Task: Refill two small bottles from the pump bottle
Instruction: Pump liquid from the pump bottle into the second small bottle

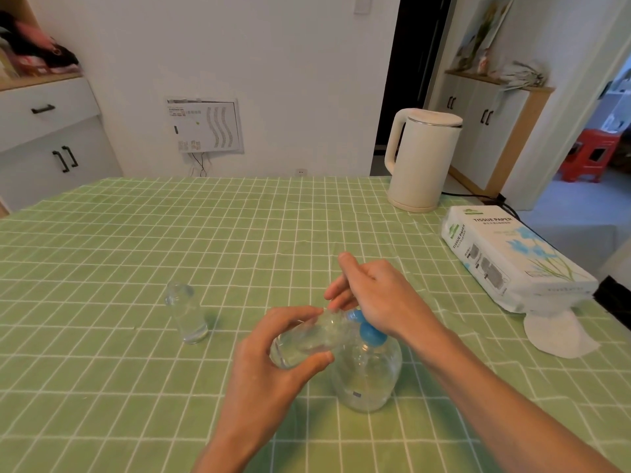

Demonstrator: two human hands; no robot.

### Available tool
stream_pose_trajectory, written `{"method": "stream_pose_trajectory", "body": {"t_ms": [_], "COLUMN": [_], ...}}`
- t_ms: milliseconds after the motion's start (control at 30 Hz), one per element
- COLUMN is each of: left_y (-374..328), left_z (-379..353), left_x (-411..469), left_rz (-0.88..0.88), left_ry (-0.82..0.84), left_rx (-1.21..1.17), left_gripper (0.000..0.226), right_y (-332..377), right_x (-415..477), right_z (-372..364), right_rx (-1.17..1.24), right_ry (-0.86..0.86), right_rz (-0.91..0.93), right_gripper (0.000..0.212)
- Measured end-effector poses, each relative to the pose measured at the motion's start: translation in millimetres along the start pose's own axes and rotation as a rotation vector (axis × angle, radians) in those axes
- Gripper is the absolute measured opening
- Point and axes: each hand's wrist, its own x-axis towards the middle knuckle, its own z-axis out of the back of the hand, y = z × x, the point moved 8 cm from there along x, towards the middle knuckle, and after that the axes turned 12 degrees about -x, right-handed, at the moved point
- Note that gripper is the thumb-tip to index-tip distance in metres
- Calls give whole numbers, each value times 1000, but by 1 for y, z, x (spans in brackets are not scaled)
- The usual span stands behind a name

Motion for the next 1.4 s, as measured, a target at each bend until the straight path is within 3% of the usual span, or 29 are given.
{"method": "stream_pose_trajectory", "body": {"t_ms": [500, 800, 1233, 1400], "left_y": [-10, 0, -4, -3], "left_z": [-1, 0, 2, 0], "left_x": [3, 0, 1, 0], "left_rz": [-38, -17, 20, 27], "left_ry": [8, -1, -12, -1], "left_rx": [5, 26, 4, 8], "left_gripper": [46, 47, 47, 51], "right_y": [11, 5, 19, 9], "right_x": [-4, -9, -9, -14], "right_z": [11, 6, 26, 19], "right_rx": [-32, -129, 15, -60], "right_ry": [10, 16, -19, -38], "right_rz": [-21, -83, -55, -106], "right_gripper": [65, 36, 35, 40]}}
